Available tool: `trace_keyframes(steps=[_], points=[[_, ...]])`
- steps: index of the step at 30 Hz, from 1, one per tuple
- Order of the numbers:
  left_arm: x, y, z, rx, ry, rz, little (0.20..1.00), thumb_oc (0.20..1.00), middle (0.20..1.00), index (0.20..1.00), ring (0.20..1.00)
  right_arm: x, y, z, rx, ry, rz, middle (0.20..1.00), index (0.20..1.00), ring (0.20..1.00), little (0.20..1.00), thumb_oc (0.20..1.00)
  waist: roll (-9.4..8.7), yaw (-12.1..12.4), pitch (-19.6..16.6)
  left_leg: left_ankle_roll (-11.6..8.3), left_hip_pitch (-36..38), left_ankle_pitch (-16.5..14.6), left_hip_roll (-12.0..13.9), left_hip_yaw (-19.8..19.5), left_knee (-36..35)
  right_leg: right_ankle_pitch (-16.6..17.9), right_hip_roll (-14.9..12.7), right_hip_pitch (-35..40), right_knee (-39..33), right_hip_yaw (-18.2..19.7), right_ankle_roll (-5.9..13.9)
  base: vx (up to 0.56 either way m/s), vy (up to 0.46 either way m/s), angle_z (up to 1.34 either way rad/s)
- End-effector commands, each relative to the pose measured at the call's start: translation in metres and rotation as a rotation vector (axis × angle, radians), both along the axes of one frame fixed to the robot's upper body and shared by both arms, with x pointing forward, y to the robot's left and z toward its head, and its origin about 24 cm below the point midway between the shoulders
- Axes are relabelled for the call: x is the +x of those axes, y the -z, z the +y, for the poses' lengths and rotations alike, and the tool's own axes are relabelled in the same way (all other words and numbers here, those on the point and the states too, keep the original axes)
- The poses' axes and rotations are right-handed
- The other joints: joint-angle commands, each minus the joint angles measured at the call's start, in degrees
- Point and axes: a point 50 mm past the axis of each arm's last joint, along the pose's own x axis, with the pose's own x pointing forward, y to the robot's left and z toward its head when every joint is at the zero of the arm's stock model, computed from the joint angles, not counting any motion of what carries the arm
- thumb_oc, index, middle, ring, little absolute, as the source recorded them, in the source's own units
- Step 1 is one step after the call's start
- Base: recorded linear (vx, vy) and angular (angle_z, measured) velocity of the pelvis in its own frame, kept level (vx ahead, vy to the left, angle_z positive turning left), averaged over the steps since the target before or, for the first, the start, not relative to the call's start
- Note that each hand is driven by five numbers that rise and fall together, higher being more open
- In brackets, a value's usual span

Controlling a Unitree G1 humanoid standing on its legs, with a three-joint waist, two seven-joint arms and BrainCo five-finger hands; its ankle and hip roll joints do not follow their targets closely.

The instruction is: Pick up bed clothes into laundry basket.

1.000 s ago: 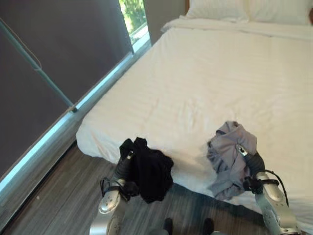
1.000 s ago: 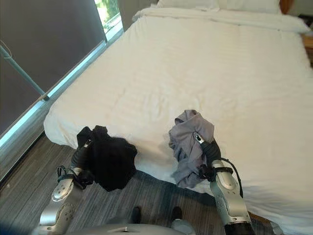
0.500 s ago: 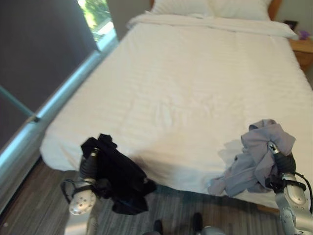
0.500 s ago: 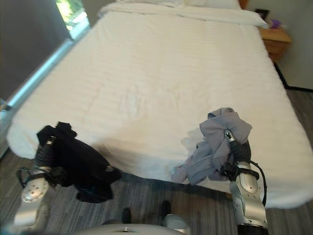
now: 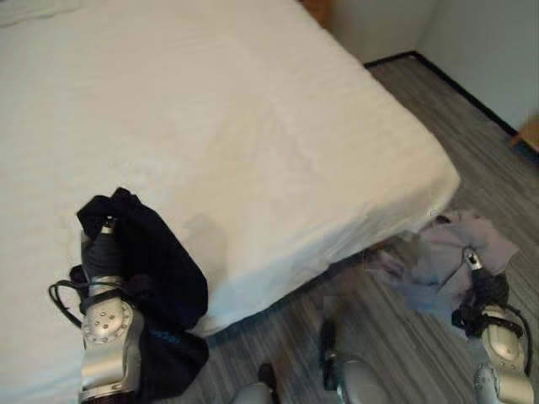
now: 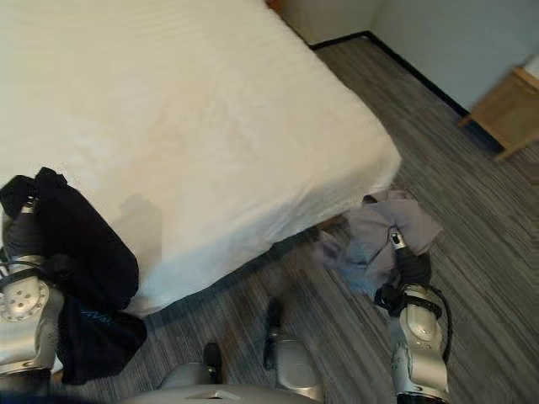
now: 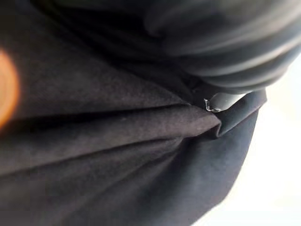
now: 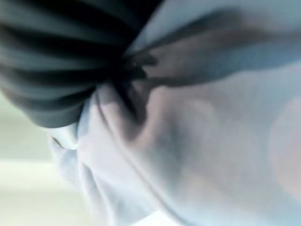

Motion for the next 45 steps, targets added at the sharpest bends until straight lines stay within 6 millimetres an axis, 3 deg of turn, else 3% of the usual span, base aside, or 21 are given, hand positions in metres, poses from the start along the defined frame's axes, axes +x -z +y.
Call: trace_keyframes(steps=[1, 3, 5, 6, 7, 9, 10, 11, 13, 17, 20, 25, 30, 35, 39, 40, 41, 42, 44, 45], points=[[0.0, -0.04, 0.002, 0.102, 0.038, -0.162, 0.2, 0.2, 0.2, 0.2, 0.2, 0.019, -0.054, -0.001, -0.168, -0.04, -0.225, 0.2, 0.2, 0.2, 0.2, 0.2, 0.93, 1.92, -3.65, -1.97, -0.84, 4.37, -0.02, 0.11, -4.34, -2.63, -3.2, 3.81, -1.45, -1.99, 3.17, -0.13, -0.011, -0.79], [-0.002, -0.032, 0.0, 0.085, 0.054, -0.126, 0.2, 0.2, 0.2, 0.2, 0.2, 0.023, -0.054, 0.007, -0.181, -0.084, -0.215, 0.2, 0.2, 0.2, 0.2, 0.2, 0.2, 3.02, -4.84, -3.11, 0.55, 2.71, 0.86, 4.56, -3.03, -3.0, -2.29, 5.7, -5.46, -4.82, 3.81, 0.04, -0.14, -1.78], [0.0, -0.031, -0.001, 0.08, 0.058, -0.125, 0.2, 0.2, 0.2, 0.2, 0.2, 0.022, -0.053, 0.007, -0.178, -0.085, -0.214, 0.2, 0.2, 0.2, 0.2, 0.2, 0.06, 2.51, -5.06, -3.47, 0.63, 2.65, 1.23, 4.99, -2.21, -3.28, -1.72, 5.96, -6.85, -4.17, 3.81, 0.08, -0.259, -1.49], [0.011, -0.032, -0.008, 0.058, 0.084, -0.141, 0.2, 0.2, 0.2, 0.2, 0.2, 0.017, -0.054, 0.005, -0.197, -0.092, -0.209, 0.2, 0.2, 0.2, 0.2, 0.2, -0.58, 0.79, -5.26, -5.24, -0.07, 4.2, 4.21, 6.93, 1.94, -3.36, 1.68, 7.58, -11.44, -1.0, 1.8, 0.02, -0.293, -0.63], [0.011, -0.032, -0.008, 0.058, 0.085, -0.142, 0.2, 0.2, 0.2, 0.2, 0.2, 0.017, -0.055, 0.005, -0.197, -0.091, -0.209, 0.2, 0.2, 0.2, 0.2, 0.2, -0.46, 0.96, -5.16, -5.4, -0.15, 4.0, 4.51, 6.99, 2.37, -3.3, 1.93, 7.69, -11.61, -0.92, 1.66, 0.04, -0.355, -0.38], [0.017, -0.031, -0.014, 0.037, 0.112, -0.15, 0.2, 0.2, 0.2, 0.2, 0.2, 0.015, -0.06, 0.003, -0.207, -0.088, -0.227, 0.2, 0.2, 0.2, 0.2, 0.2, -0.74, 0.13, -4.74, -6.87, -1.44, 6.53, 7.21, 7.27, 7.37, -4.33, 3.53, 8.85, -12.6, 0.35, 0.2, 0.04, -0.227, -0.4], [0.02, -0.03, -0.018, 0.027, 0.137, -0.149, 0.2, 0.2, 0.2, 0.2, 0.2, 0.013, -0.062, 0.001, -0.215, -0.085, -0.234, 0.2, 0.2, 0.2, 0.2, 0.2, -0.58, -0.2, -4.23, -8.26, -2.41, 8.31, 9.39, 6.97, 11.45, -4.83, 5.05, 9.94, -13.47, 0.88, -0.9, 0.06, -0.277, -0.78], [0.023, -0.027, -0.023, 0.001, 0.151, -0.149, 0.2, 0.2, 0.2, 0.2, 0.2, 0.014, -0.068, 0.002, -0.232, -0.097, -0.253, 0.2, 0.2, 0.2, 0.2, 0.2, -0.32, -0.29, -3.36, -9.16, -3.23, 10.69, 9.52, 3.68, 14.33, -5.28, 6.17, 10.68, -14.13, 2.49, -1.78, 0.04, -0.169, -0.63], [0.025, -0.022, -0.031, -0.046, 0.17, -0.149, 0.2, 0.2, 0.2, 0.2, 0.2, 0.02, -0.071, 0.009, -0.241, -0.133, -0.266, 0.2, 0.2, 0.2, 0.2, 0.2, -0.4, 0.99, -3.08, -8.43, -5.12, 9.86, 5.13, -4.43, 13.45, -5.08, 6.2, 10.54, -14.65, 5.31, -1.73, 0.05, -0.051, -0.8], [0.028, -0.017, -0.045, -0.062, 0.241, -0.132, 0.2, 0.2, 0.2, 0.2, 0.2, 0.017, -0.064, 0.014, -0.22, -0.168, -0.24, 0.2, 0.2, 0.2, 0.2, 0.2, -0.27, 0.53, -3.65, -6.94, -6.52, 7.42, 1.73, -9.48, 4.26, -4.31, 5.77, 10.52, -15.67, 9.59, -0.51, 0.12, 0.017, -1.0], [0.034, -0.019, -0.057, -0.065, 0.3, -0.138, 0.2, 0.2, 0.2, 0.2, 0.2, 0.014, -0.057, 0.012, -0.227, -0.168, -0.206, 0.2, 0.2, 0.2, 0.2, 0.2, 0.75, 0.62, -3.8, -6.82, -8.05, 9.47, -0.78, -14.27, -0.13, -4.54, 6.38, 11.15, -16.16, 11.6, -0.43, 0.11, 0.059, -0.27], [0.039, -0.023, -0.065, -0.048, 0.342, -0.152, 0.2, 0.2, 0.2, 0.2, 0.2, 0.009, -0.049, 0.006, -0.24, -0.142, -0.158, 0.2, 0.2, 0.2, 0.2, 0.2, 1.83, -0.62, -4.46, -6.17, -5.89, 9.89, -1.48, -15.33, -4.14, -4.98, 6.66, 11.61, -16.02, 12.94, -0.17, 0.08, 0.099, -0.35], [0.031, -0.018, -0.059, -0.042, 0.318, -0.128, 0.2, 0.2, 0.2, 0.2, 0.2, 0.005, -0.035, 0.003, -0.214, -0.119, -0.104, 0.2, 0.2, 0.2, 0.2, 0.2, 1.42, -0.38, -5.36, -4.84, -3.45, 9.44, -2.59, -14.99, -6.51, -4.89, 6.1, 12.27, -16.26, 13.61, 0.22, 0.09, 0.118, 0.06], [0.015, -0.005, -0.029, -0.059, 0.157, -0.078, 0.2, 0.2, 0.2, 0.2, 0.2, 0.02, -0.043, 0.015, -0.196, -0.157, -0.155, 0.2, 0.2, 0.2, 0.2, 0.2, 0.09, 2.22, -5.62, -2.75, -3.49, 7.51, -4.29, -14.85, -5.98, -4.98, 4.63, 11.55, -15.12, 14.75, 1.43, 0.08, 0.135, -0.01], [0.01, -0.006, -0.013, -0.045, 0.084, -0.075, 0.2, 0.2, 0.2, 0.2, 0.2, 0.026, -0.051, 0.015, -0.211, -0.153, -0.183, 0.2, 0.2, 0.2, 0.2, 0.2, 0.3, 3.12, -4.83, -1.29, -3.28, 6.6, -4.96, -15.22, -5.68, -5.44, 3.0, 8.34, -7.49, 15.05, 2.59, 0.05, 0.128, -0.09], [0.008, -0.01, -0.005, -0.02, 0.046, -0.078, 0.2, 0.2, 0.2, 0.2, 0.2, 0.028, -0.055, 0.018, -0.217, -0.159, -0.201, 0.2, 0.2, 0.2, 0.2, 0.2, 0.79, 3.37, -3.78, -0.23, -2.47, 6.16, -4.92, -14.41, -6.11, -3.8, 1.93, 3.97, 2.02, 14.65, 4.12, 0.06, 0.154, -0.12], [0.007, -0.011, -0.003, -0.002, 0.039, -0.074, 0.2, 0.2, 0.2, 0.2, 0.2, 0.027, -0.053, 0.017, -0.222, -0.156, -0.192, 0.2, 0.2, 0.2, 0.2, 0.2, 1.05, 2.91, -3.21, 0.07, -1.66, 5.94, -4.96, -14.55, -6.43, -2.09, 2.36, 1.82, 5.77, 15.58, 4.6, 0.13, 0.185, -0.23], [0.009, -0.013, -0.002, 0.016, 0.032, -0.078, 0.2, 0.2, 0.2, 0.2, 0.2, 0.026, -0.05, 0.016, -0.219, -0.155, -0.181, 0.2, 0.2, 0.2, 0.2, 0.2, 1.31, 1.9, -2.42, 0.08, -0.56, 5.83, -4.68, -15.26, -6.95, -2.17, 5.08, -1.51, 7.94, 16.75, 4.17, 0.15, 0.092, -0.18], [0.012, -0.017, -0.004, 0.026, 0.044, -0.095, 0.2, 0.2, 0.2, 0.2, 0.2, 0.021, -0.048, 0.012, -0.212, -0.142, -0.173, 0.2, 0.2, 0.2, 0.2, 0.2, 1.58, 0.51, -1.92, -0.06, 0.59, 5.47, -4.72, -16.68, -7.65, -3.57, 9.06, -4.91, 5.02, 18.12, 3.19, 0.24, 0.019, 0.11], [0.014, -0.022, -0.004, 0.034, 0.052, -0.111, 0.2, 0.2, 0.2, 0.2, 0.2, 0.018, -0.048, 0.007, -0.208, -0.121, -0.173, 0.2, 0.2, 0.2, 0.2, 0.2, 1.27, -0.11, -1.68, -0.37, 1.14, 5.0, -5.06, -17.09, -8.06, -3.53, 9.53, -5.94, 2.05, 18.33, 2.75, 0.28, -0.059, 0.44]])
